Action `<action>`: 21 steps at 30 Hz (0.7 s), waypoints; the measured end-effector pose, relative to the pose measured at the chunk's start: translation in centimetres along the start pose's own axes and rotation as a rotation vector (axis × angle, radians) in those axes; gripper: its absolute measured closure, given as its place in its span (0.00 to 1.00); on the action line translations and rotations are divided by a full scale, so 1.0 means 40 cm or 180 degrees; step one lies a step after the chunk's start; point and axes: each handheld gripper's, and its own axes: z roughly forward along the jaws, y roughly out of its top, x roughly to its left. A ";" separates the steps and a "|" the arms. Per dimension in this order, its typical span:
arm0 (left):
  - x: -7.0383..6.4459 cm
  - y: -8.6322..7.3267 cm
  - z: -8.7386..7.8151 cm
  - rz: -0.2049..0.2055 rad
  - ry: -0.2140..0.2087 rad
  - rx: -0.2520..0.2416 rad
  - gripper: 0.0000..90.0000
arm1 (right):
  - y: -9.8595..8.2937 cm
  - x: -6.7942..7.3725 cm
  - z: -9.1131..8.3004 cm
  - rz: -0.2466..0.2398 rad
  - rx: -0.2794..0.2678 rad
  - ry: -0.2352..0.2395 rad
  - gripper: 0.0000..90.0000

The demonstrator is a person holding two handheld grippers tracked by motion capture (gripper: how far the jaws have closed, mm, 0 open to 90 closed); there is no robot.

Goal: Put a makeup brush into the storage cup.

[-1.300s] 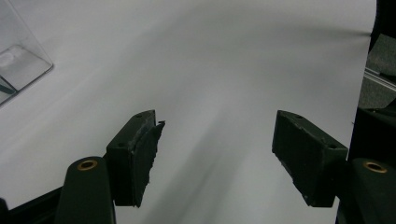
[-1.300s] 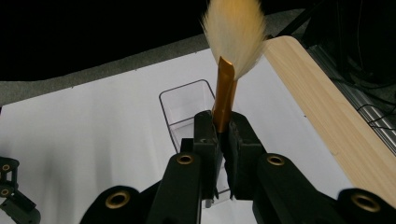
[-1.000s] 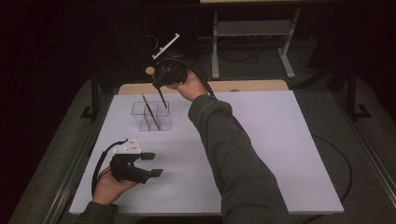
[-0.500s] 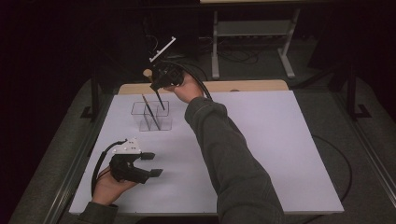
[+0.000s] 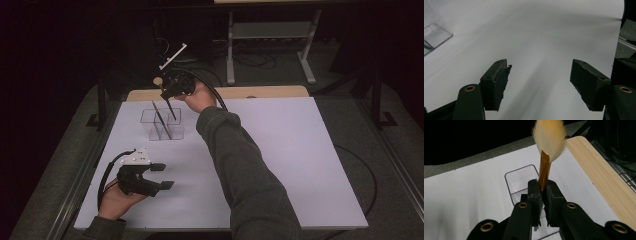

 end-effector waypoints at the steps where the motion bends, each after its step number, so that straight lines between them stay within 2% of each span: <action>1: 0.000 0.000 0.000 0.0003 0.0000 0.0000 0.33 | -0.001 -0.001 0.001 -0.0007 -0.0010 -0.0005 0.92; 15: 0.001 -0.001 0.001 0.0008 0.0003 0.0023 0.33 | -0.017 -0.007 0.006 0.0079 -0.0011 -0.0023 0.92; 21: -0.001 -0.001 0.003 -0.0028 -0.0005 0.0007 0.33 | -0.024 -0.008 0.010 0.0108 -0.0018 -0.0029 0.92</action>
